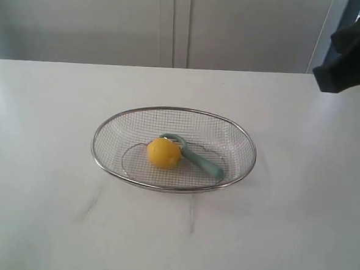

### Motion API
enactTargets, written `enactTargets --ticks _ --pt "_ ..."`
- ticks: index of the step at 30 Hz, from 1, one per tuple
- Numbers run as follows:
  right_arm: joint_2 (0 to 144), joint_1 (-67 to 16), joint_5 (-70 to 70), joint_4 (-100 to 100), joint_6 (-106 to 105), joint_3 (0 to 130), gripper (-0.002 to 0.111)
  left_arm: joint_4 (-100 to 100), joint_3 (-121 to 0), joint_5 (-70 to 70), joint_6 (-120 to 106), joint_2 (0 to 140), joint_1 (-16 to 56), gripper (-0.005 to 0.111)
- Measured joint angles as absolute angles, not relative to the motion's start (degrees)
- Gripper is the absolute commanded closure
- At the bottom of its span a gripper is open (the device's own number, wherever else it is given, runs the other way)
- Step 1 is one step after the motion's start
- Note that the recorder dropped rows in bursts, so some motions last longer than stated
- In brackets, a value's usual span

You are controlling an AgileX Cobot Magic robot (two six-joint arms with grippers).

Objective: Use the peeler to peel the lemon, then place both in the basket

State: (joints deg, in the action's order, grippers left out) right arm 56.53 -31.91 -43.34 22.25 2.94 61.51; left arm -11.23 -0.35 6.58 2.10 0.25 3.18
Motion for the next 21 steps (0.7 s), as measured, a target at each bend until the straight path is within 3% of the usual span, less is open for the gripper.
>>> enactTargets --ticks 8,21 --pt "56.5 -31.9 -43.3 22.2 2.9 61.5 0.108 -7.6 -0.2 -8.9 -6.4 0.3 3.2 0.107" --pt "56.5 -31.9 -43.3 22.2 2.9 61.5 0.108 -2.3 -0.2 -10.6 0.0 0.3 3.2 0.107"
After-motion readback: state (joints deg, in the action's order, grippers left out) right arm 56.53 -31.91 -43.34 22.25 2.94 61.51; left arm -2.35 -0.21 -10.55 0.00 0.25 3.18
